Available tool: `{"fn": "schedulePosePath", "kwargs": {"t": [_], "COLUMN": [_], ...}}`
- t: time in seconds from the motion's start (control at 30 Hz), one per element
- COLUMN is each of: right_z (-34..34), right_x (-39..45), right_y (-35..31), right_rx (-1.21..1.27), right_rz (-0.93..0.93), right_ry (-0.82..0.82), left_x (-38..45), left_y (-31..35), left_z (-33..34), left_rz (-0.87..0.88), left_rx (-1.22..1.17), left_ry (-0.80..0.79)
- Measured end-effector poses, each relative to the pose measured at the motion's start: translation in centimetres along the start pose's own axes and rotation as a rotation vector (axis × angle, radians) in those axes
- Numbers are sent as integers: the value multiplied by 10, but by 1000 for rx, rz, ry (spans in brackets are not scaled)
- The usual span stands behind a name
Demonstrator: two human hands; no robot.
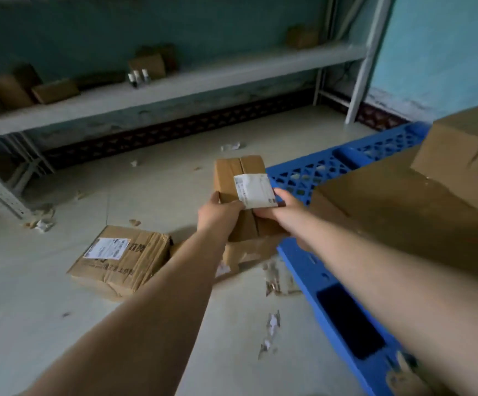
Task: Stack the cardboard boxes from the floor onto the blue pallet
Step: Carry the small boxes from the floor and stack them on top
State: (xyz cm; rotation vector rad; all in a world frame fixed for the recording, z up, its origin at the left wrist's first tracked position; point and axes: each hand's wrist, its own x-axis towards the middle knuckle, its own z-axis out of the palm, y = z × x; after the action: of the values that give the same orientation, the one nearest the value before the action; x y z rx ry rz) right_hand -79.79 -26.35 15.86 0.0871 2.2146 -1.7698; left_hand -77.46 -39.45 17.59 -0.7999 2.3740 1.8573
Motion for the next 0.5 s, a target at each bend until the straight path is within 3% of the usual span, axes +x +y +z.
{"fn": "schedulePosePath", "kwargs": {"t": [0.27, 0.5], "right_z": [-179, -336], "right_x": [-64, -187], "right_y": [-105, -112], "right_rx": [98, 90], "right_rz": [-195, -191], "right_ry": [396, 818], "left_x": [-67, -188], "left_y": [184, 259], "left_z": [112, 255], "left_rz": [322, 520], "left_rx": [-8, 25], "left_ry": [-249, -659]}}
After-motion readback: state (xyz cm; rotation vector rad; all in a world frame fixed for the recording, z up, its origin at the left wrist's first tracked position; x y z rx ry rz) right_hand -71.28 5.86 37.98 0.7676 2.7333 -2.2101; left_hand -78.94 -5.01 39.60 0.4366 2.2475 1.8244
